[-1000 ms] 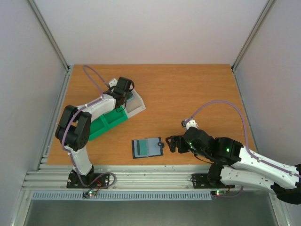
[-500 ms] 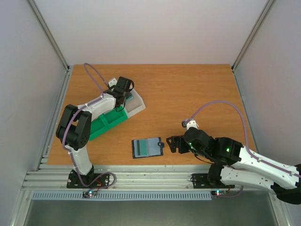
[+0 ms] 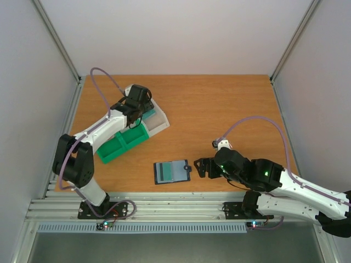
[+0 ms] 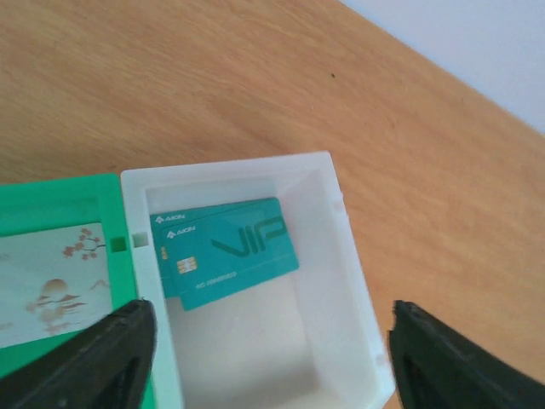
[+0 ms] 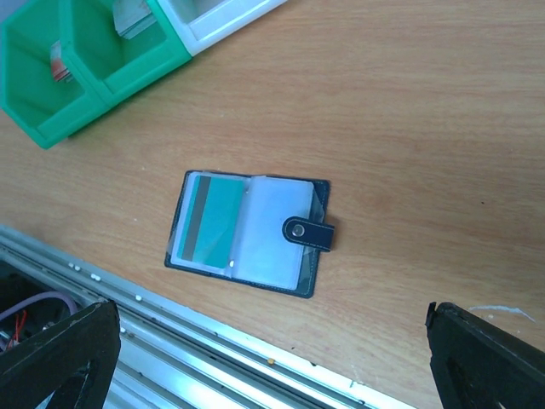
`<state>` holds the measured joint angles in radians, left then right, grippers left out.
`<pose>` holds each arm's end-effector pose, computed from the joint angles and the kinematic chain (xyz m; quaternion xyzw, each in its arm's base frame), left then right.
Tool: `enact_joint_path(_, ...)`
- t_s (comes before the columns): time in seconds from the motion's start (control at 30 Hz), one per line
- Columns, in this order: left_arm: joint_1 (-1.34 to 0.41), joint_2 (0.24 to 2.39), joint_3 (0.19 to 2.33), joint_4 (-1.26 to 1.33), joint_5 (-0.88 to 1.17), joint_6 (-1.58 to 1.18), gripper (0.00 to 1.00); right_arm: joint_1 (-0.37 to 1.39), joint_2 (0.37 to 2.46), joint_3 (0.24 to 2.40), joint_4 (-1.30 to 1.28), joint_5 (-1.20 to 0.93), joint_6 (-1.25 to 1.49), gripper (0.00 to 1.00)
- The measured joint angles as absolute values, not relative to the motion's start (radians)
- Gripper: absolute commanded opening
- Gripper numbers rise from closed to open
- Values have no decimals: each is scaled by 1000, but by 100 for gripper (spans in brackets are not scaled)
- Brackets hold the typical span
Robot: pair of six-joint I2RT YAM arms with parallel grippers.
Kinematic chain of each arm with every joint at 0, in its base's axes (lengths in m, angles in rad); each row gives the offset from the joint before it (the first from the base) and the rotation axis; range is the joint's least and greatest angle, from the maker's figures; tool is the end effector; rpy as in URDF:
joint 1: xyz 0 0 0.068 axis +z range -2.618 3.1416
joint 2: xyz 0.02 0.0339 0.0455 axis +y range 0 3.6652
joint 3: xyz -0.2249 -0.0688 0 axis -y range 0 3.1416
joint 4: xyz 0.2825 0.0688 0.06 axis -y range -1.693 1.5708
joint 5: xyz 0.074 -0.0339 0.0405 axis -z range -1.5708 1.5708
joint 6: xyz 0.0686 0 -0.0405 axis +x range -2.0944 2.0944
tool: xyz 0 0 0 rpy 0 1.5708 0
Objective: Take the credit cards out of the card holder
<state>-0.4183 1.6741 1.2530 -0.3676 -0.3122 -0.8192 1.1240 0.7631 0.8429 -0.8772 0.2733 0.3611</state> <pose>0.3957 -0.1529 0.1777 -0.2399 0.8832 -0.1013 0.3901 0.1170 0.2013 0.2511 -0.2939 0.8707 0.1597 0.3606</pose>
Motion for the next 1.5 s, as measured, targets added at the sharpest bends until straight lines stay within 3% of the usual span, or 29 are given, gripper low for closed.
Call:
enact_joint_path(0.07, -418, 1645, 1252, -401, -291, -781, 91, 1124, 770, 846, -875, 263, 363, 98)
enact_joint_path(0.13, -418, 1611, 1237, -433, -271, -753, 96, 1124, 779, 846, -875, 250, 365, 98)
enact_joint_path(0.37, -418, 1450, 1137, -552, -160, -668, 95, 1124, 837, 846, -836, 200, 371, 92)
enact_joint_path(0.5, -418, 1361, 1065, -574, 0, -632, 87, 1124, 895, 846, -793, 169, 361, 85)
enact_joint_path(0.73, -421, 1232, 873, -561, 262, -612, 72, 1124, 1015, 845, -694, 84, 327, 46)
enact_joint_path(0.87, -428, 1144, 774, -558, 340, -619, 66, 1124, 1091, 845, -634, 58, 319, 34)
enact_joint_path(1.0, -444, 1085, 702, -538, 399, -646, 60, 1123, 1181, 844, -577, 44, 308, 28)
enact_joint_path(1.5, -586, 1136, 533, -333, 465, -773, 33, 962, 1393, 710, -232, -205, 316, 22)
